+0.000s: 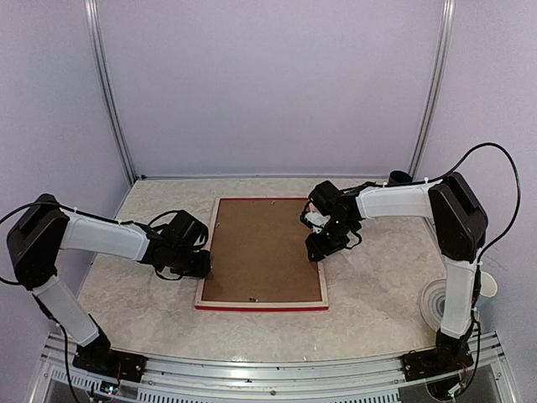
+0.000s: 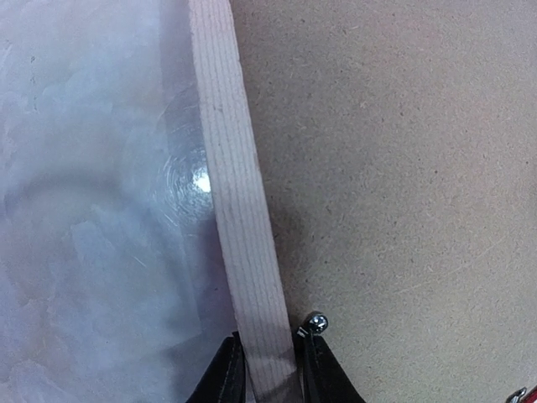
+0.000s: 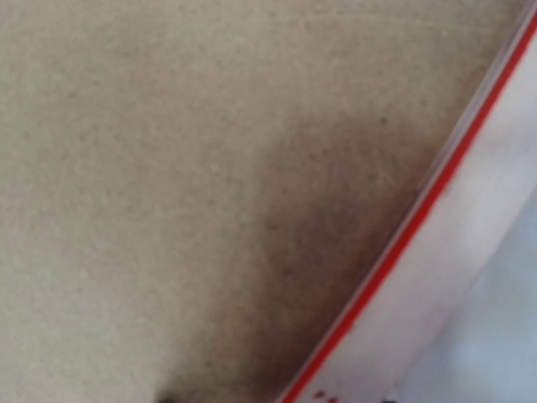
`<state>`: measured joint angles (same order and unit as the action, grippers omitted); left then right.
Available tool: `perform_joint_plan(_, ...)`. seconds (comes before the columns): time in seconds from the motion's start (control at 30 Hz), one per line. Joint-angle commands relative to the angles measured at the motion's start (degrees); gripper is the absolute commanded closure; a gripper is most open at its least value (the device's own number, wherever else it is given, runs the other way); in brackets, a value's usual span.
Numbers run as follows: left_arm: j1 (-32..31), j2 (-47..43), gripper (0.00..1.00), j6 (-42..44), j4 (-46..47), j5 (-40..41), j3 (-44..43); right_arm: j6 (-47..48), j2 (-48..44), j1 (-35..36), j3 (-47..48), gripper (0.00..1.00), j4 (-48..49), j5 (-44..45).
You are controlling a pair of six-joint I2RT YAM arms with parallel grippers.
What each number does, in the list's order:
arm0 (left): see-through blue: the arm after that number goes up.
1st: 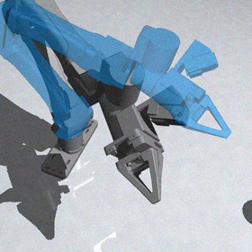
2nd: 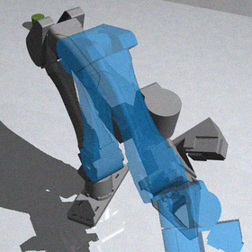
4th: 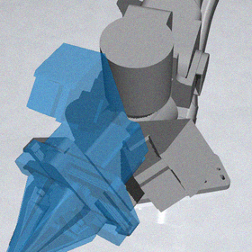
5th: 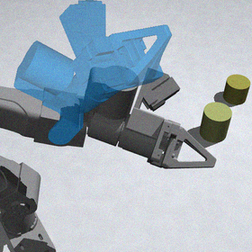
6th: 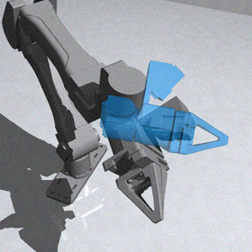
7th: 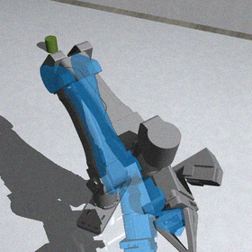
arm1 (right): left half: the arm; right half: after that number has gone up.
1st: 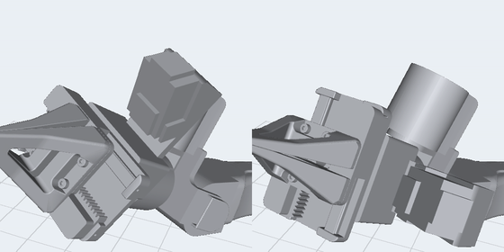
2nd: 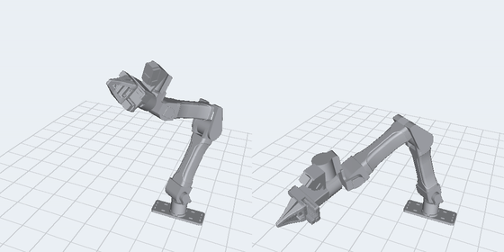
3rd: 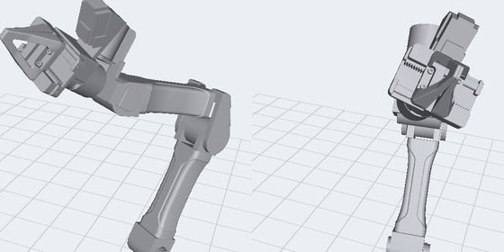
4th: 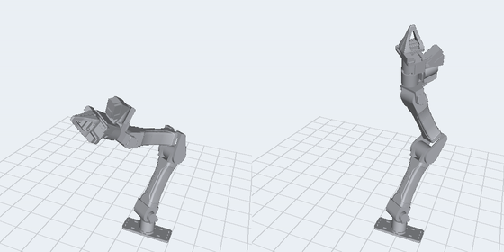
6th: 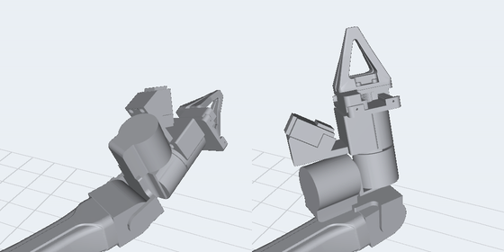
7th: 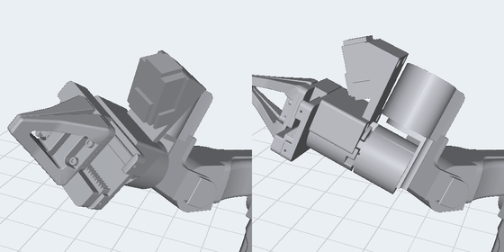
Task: Put the photo into the frame
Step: Press the fastener onto the backboard.
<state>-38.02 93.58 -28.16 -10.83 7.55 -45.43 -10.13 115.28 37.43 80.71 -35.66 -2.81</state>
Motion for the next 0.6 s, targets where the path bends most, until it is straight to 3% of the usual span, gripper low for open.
perform_joint_plan(0.0, -0.19, 1.11, 0.78, 0.60, -4.60, 3.28, -0.27, -0.08, 0.12, 0.09, -0.96, 0.47, -0.29, -0.15)
perform_joint_plan(0.1, -0.51, 1.33, 0.77, 0.35, -4.52, 3.42, -0.57, 0.02, 0.03, 0.07, -0.95, 0.47, -0.29, -0.33)
perform_joint_plan(0.27, -1.08, 0.26, 0.59, 0.59, -5.31, 4.66, -1.54, 0.10, 0.25, 0.10, -0.87, 0.47, -0.25, -0.53)
perform_joint_plan(0.57, -1.09, 2.03, 0.56, 4.08, -7.04, 4.28, -5.16, 0.11, 0.14, 0.07, -0.82, 0.47, -0.14, -1.15)
